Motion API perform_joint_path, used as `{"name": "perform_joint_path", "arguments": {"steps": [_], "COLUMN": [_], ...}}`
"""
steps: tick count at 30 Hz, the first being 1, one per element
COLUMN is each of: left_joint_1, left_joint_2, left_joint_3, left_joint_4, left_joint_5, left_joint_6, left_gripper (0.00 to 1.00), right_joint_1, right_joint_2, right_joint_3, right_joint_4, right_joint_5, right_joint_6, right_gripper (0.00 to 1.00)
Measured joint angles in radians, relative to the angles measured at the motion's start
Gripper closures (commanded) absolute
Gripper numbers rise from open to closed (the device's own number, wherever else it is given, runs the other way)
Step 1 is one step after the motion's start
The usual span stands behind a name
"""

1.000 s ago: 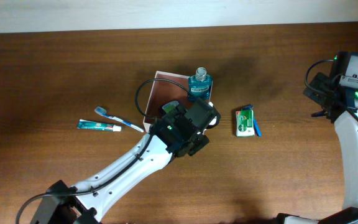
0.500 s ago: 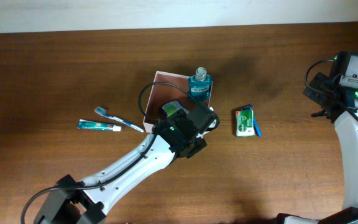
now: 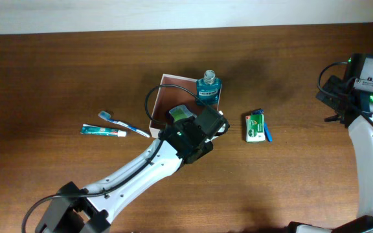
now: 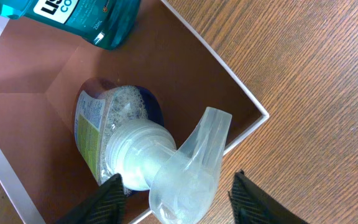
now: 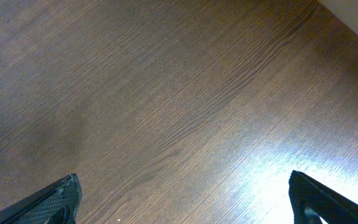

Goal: Pack container

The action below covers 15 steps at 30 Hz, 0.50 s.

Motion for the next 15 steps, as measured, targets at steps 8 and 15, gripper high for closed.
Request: {"name": "perform_joint_path", "arguments": {"steps": [8, 15], "left_joint_1": [0.000, 0.000], "left_joint_2": [0.000, 0.000], "left_joint_3": [-0.003, -0.003], "left_joint_4": [0.000, 0.000], "left_joint_5": [0.000, -0.001], "left_joint_6": [0.004, 0.008], "left_gripper": [0.55, 0.47], "right_joint_1": [0.000, 0.000], "right_joint_2": [0.000, 0.000], "right_joint_3": [0.000, 0.000], "right_joint_4": [0.000, 0.000], "right_joint_5": [0.000, 0.000], "right_joint_6": [0.000, 0.000], "right_gripper": [0.01, 0.01]}}
